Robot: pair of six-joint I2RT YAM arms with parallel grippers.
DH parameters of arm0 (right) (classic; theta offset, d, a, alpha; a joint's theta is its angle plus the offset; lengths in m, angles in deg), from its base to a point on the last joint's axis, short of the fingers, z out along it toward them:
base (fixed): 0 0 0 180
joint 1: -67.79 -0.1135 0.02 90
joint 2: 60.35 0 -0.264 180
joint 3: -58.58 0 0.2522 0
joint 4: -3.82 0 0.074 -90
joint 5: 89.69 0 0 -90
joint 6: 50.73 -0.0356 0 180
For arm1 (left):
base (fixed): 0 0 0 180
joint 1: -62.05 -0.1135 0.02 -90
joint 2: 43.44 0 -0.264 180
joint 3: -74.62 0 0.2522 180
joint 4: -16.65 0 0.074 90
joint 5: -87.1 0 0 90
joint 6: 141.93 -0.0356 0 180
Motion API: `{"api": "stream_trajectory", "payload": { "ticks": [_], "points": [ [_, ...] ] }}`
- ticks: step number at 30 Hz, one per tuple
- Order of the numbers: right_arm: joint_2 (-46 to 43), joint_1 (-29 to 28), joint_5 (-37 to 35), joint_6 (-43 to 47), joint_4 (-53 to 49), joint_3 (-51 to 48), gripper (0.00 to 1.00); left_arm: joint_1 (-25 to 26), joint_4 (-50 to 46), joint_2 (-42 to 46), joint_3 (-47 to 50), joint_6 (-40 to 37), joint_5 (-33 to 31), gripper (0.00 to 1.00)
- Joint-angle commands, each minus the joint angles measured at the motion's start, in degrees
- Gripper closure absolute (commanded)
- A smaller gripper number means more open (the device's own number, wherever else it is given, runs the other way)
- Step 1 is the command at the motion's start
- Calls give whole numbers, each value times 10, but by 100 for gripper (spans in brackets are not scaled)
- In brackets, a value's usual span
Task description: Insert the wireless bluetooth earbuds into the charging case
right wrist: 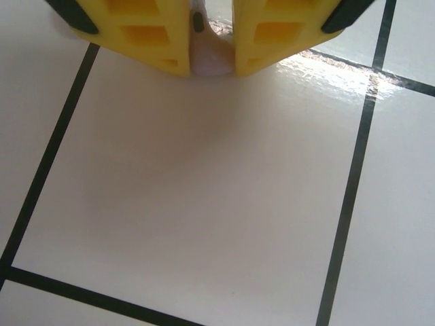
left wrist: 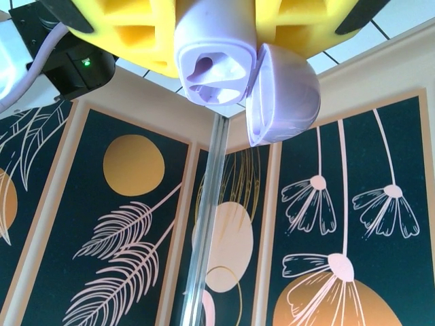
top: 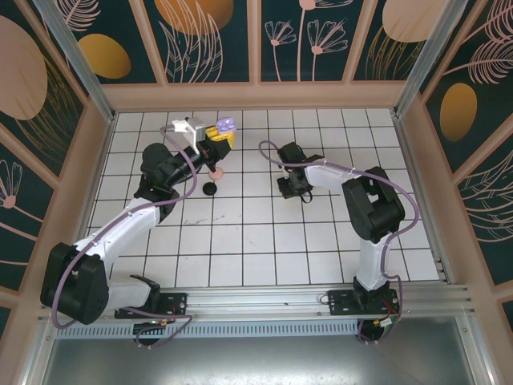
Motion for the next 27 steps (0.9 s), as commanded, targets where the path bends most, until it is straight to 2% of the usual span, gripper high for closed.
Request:
{"api": "stream_trajectory", "payload": {
  "ticks": [1,5,10,14,21,27],
  "points": [
    [-17,-4,4,-4,0,-8,84,2,18,-10,1,-9,6,100],
    [-42,-4,3,-14,5,-2,85,3,73,-13,36,-33,0,99],
    [-94,-5,21,-28,2,17,86,7,200,-14,110,-79,-17,100],
    [-138,-5,24,-35,-1,41,86,15,226,-25,129,-115,-16,100],
    [-221,-42,12,-43,26,83,85,33,349,-71,170,-159,1,100],
    [-290,-84,8,-43,87,84,85,52,368,-100,162,-191,1,100]
  ]
}}
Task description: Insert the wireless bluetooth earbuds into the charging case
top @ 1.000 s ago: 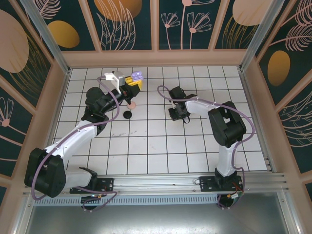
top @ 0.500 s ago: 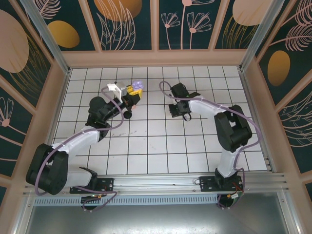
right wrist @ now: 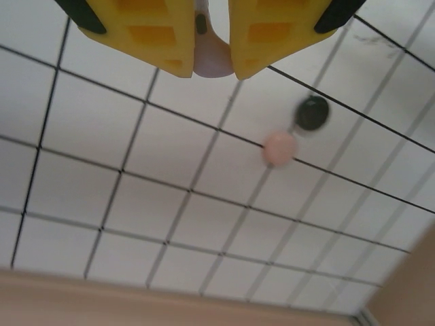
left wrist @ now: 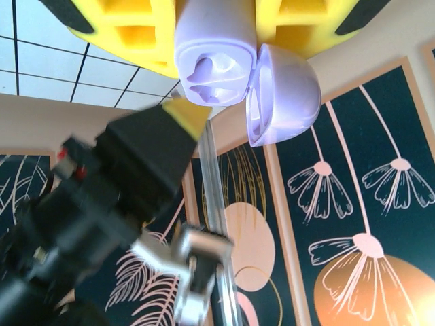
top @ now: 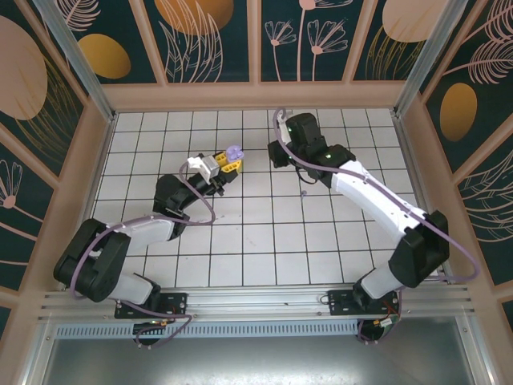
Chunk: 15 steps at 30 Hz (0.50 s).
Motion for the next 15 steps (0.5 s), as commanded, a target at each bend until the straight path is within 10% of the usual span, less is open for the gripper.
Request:
{"api": "stream_trajectory", "payload": {
  "ticks": [1,15],
  "points": [
    [-42,-21,-5,-9,53,14,84,11,59,-12,-6,-35,10,100],
    [-133,-46,71,-35,212,-65,83,31,95,-70,-58,29,-6,100]
  ]
}}
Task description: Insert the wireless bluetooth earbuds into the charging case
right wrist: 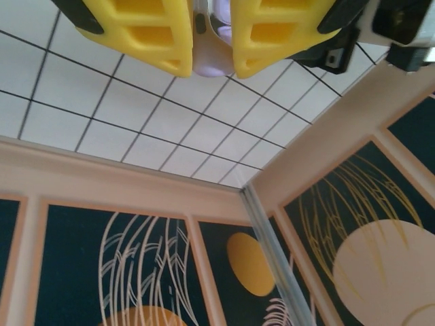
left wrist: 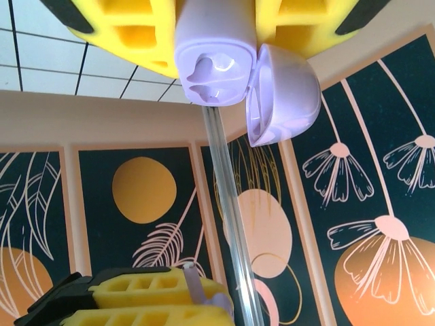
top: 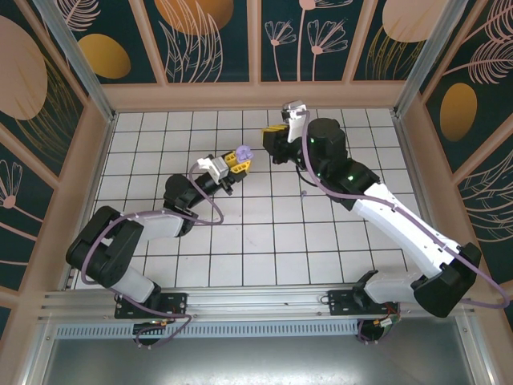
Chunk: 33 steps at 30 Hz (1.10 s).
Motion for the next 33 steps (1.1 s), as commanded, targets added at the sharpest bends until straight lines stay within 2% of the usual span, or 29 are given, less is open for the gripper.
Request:
{"api": "stream_trajectory", "payload": {
  "ticks": [1,12,33],
  "points": [
    [-9,-3,43,-20,53,-12,83,5,31,-6,-30,41,0,100],
    [-9,-15,109,-20,88,-36,83,6,-33,-1,-70,74,12,100],
    [31,-25,91,-5,85,-36,84,8,-16,12,-65,62,46,100]
  ]
}}
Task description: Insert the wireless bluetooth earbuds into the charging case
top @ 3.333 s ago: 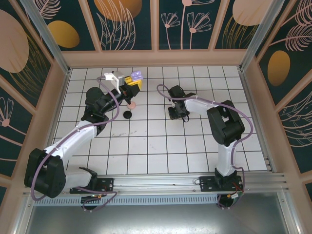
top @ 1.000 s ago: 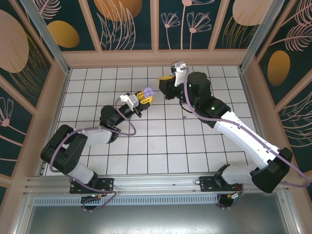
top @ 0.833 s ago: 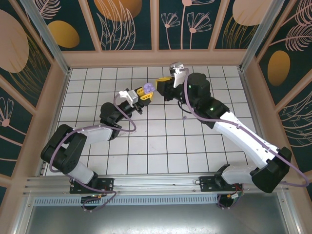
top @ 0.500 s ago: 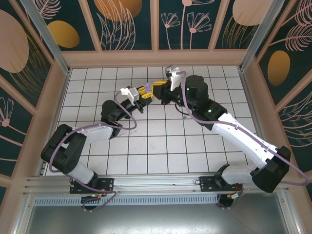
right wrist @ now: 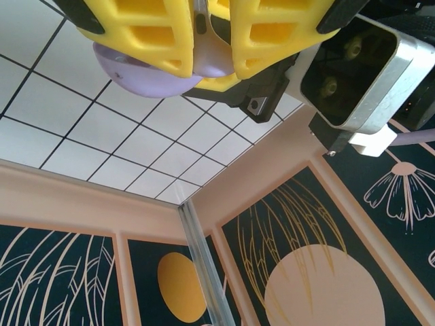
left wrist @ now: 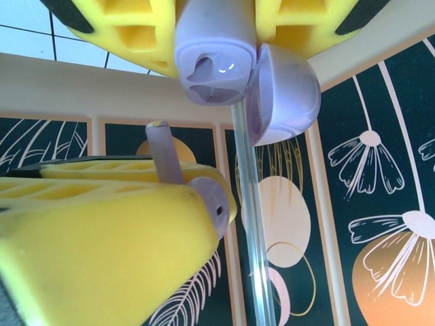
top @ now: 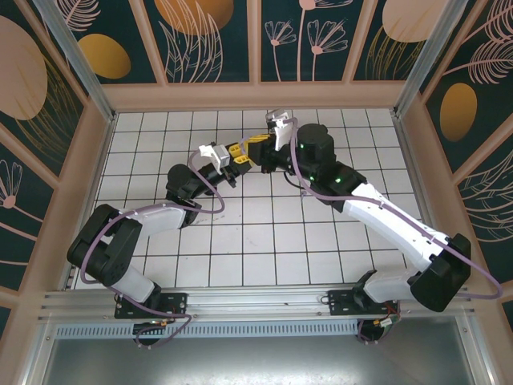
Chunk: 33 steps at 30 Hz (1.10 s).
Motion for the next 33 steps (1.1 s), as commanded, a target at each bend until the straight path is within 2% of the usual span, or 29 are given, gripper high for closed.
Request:
{"api": "stream_trajectory", "payload": {
  "ticks": [1,20,33],
  "points": [
    [6,-5,-6,7,21,-4,84,4,25,15,-5,-6,17,100],
    [14,0,-28,16,9,-12,85,8,23,44,-3,-10,28,100],
    [8,-4,-36,69,-43,-12,87,8,5,54,-9,-13,25,100]
  ]
}}
